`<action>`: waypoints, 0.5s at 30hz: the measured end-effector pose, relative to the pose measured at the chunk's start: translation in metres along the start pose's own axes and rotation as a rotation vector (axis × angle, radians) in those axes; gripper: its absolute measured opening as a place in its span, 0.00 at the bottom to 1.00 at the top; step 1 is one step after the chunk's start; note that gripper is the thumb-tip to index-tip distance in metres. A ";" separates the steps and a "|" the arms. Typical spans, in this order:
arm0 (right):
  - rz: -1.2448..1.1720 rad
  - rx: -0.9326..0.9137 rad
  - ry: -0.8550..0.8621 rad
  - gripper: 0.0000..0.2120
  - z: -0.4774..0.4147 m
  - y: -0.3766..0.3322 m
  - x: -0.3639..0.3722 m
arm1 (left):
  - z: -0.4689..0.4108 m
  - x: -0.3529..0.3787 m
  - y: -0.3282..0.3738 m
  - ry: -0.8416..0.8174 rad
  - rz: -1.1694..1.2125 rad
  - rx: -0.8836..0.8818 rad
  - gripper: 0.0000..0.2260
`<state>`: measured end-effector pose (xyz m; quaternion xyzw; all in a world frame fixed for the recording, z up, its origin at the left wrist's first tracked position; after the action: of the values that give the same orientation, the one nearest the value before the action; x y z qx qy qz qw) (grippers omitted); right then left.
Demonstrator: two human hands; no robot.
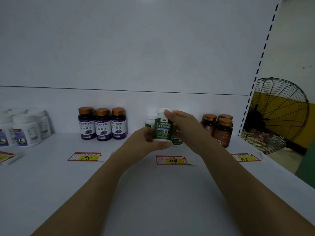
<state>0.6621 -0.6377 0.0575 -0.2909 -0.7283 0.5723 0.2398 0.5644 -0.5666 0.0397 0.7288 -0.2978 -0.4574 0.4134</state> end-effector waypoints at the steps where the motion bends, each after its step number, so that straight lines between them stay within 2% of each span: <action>1: 0.009 0.005 0.001 0.17 0.000 0.001 0.000 | -0.001 0.000 -0.002 -0.005 -0.001 -0.009 0.13; 8: 0.040 0.001 -0.002 0.16 0.002 -0.002 0.001 | -0.002 -0.001 -0.006 -0.002 -0.023 -0.008 0.12; 11: 0.037 -0.101 -0.072 0.13 0.008 -0.018 0.009 | -0.004 -0.015 -0.007 0.108 -0.016 0.032 0.19; 15: 0.200 -0.304 -0.224 0.20 0.021 -0.040 0.034 | -0.003 -0.041 -0.003 0.318 -0.008 0.154 0.24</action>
<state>0.6174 -0.6353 0.0925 -0.3291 -0.7959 0.5055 0.0526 0.5505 -0.5311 0.0554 0.8227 -0.2598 -0.3139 0.3964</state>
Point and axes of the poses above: each hand's wrist, its own z-axis away from the middle knuckle, its own x-axis out of the palm, y = z × x, the point moved 9 cm from there along -z, towards the middle knuckle, and after that the axes turned 5 degrees about -z, right-handed, at the moved point
